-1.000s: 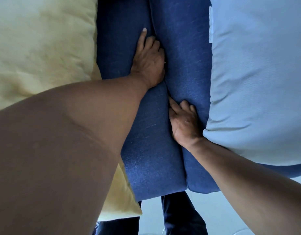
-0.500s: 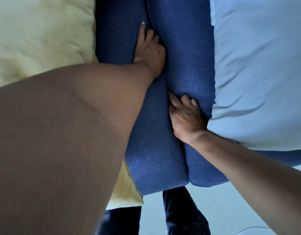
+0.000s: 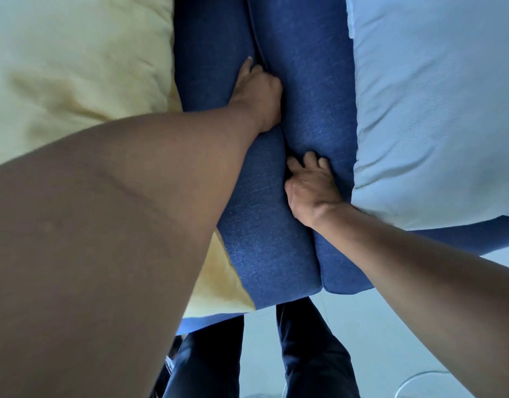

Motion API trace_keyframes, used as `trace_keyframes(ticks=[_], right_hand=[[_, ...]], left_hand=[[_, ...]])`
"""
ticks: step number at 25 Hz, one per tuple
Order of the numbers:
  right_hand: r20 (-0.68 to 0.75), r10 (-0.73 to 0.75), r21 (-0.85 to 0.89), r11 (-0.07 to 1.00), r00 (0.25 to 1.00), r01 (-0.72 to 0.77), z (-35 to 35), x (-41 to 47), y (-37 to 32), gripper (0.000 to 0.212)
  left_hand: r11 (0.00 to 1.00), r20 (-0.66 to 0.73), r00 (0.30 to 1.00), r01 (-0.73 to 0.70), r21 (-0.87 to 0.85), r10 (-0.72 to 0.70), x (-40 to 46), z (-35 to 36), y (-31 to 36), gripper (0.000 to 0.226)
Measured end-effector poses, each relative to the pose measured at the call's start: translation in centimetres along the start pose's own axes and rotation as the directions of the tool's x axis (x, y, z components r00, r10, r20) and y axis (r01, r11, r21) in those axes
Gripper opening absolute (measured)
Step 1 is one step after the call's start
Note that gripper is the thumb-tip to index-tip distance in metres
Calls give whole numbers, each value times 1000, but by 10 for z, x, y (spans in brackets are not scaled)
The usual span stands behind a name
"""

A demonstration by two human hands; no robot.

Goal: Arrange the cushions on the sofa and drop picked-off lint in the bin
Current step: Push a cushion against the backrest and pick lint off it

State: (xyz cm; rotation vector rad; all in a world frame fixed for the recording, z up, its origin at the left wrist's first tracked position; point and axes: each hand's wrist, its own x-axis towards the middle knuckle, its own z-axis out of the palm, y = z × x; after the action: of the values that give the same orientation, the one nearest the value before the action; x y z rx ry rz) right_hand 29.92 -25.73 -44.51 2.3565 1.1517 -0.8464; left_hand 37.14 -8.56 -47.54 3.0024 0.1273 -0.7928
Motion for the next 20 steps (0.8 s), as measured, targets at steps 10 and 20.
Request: trace_keyframes(ticks=[10,20], right_hand=[[167,457,986,-78,873,-147,-46,-114,-18,19],[-67,375,982,-140,925,128,-155,-158,-31,17]], left_hand=[[341,86,944,199,-919,-319,-150,-57,1,21],[-54,88,788,69,-996,-609,-298,-114,-32,18]])
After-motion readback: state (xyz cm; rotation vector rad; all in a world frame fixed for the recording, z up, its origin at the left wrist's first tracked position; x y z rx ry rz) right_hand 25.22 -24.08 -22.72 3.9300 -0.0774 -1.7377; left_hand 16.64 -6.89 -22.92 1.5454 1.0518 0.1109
